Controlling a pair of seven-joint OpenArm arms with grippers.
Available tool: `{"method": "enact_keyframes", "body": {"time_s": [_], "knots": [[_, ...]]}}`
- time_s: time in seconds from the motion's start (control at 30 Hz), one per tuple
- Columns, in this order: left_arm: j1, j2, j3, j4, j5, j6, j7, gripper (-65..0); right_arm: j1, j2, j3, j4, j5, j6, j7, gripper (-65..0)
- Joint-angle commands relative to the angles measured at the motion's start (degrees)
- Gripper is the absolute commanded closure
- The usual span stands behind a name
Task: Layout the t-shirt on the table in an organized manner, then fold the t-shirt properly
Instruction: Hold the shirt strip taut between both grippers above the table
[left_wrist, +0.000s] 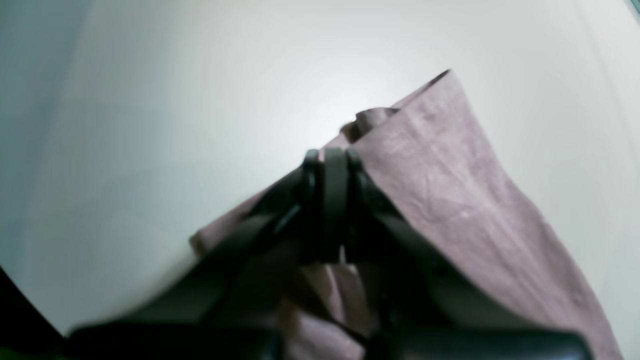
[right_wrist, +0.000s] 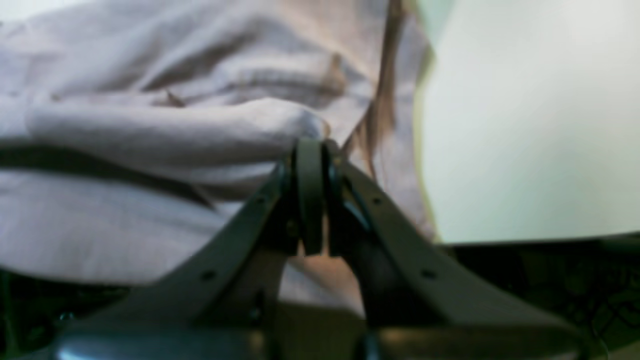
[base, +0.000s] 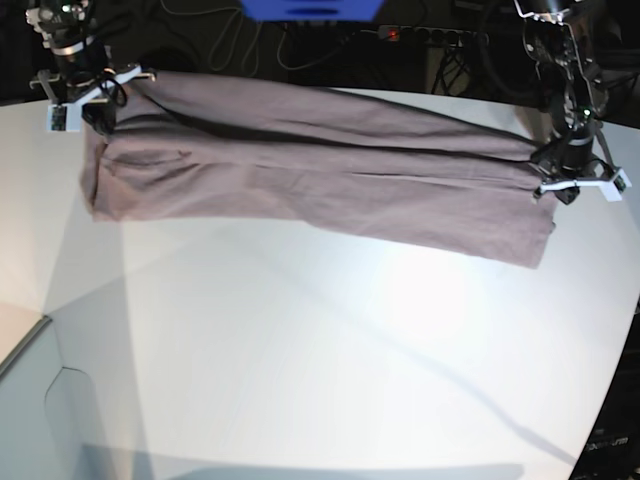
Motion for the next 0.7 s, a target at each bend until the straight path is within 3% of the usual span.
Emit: {"method": "enact_keyframes", "body": {"time_s": [0.0,0.53,0.67], "knots": [[-0.21,-0.77,-0.25,0.89,-0.21,-0.27,-1.36,0.0,0.91,0.55,0.19,-0.05,0.89,0.87,1.19,0.0],[-0.57,-0.77,-0.17,0.89,-0.21,-0.27,-1.18,-0.2,10.76,6.36,0.19,-19.57,0.80,0.87,1.54,0.0],[-0.57,-0.77,0.01,1.33,-0.21,-0.27,-1.01,-9.9,11.28,6.44,0.19,-21.33,0.80,0.87,1.63,0.0]]}}
